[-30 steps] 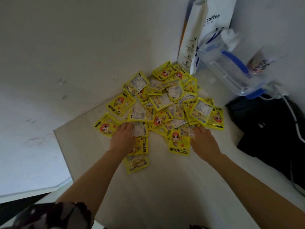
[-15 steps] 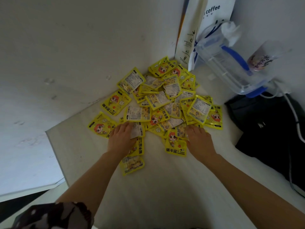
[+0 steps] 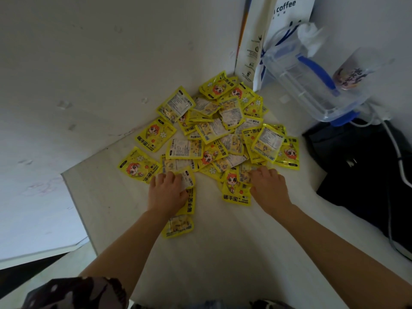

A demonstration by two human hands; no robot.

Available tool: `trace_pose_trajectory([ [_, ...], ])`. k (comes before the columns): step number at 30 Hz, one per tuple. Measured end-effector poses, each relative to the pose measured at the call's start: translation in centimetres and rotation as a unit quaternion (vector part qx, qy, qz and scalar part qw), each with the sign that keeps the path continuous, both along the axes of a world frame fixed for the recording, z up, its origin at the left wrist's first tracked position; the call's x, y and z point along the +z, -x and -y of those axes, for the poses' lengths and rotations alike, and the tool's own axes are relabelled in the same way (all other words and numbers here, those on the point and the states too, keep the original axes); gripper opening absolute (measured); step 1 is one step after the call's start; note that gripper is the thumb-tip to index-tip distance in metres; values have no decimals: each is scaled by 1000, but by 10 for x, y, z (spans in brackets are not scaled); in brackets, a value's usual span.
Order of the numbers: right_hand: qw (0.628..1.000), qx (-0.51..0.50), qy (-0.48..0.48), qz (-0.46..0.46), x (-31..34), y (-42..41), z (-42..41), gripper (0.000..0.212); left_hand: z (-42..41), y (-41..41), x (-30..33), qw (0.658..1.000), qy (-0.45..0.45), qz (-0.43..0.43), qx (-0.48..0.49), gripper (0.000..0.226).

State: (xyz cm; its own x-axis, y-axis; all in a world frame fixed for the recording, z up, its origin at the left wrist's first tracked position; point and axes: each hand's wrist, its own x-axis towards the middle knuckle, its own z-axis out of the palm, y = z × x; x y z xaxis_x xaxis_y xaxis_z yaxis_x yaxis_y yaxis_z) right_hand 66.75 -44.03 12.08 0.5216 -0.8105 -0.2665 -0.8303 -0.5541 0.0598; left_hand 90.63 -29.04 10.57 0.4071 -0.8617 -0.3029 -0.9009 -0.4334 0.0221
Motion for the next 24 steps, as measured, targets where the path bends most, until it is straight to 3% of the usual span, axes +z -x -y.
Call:
trace_pose_trajectory([
  [3, 1000, 6, 2, 6, 2, 1, 2, 26, -3, -1, 3, 1000, 21, -11, 2, 33],
  [10, 1000, 14, -1, 14, 6, 4, 6, 28, -5, -10, 12, 997, 60, -40, 29, 23],
  [17, 996, 1, -9, 86, 21, 5, 13, 29, -5, -17, 45, 989, 100, -89, 71, 30],
  [24, 965, -139, -115, 191, 37, 13, 14, 15, -10, -26, 65, 949, 99, -229, 196, 21],
])
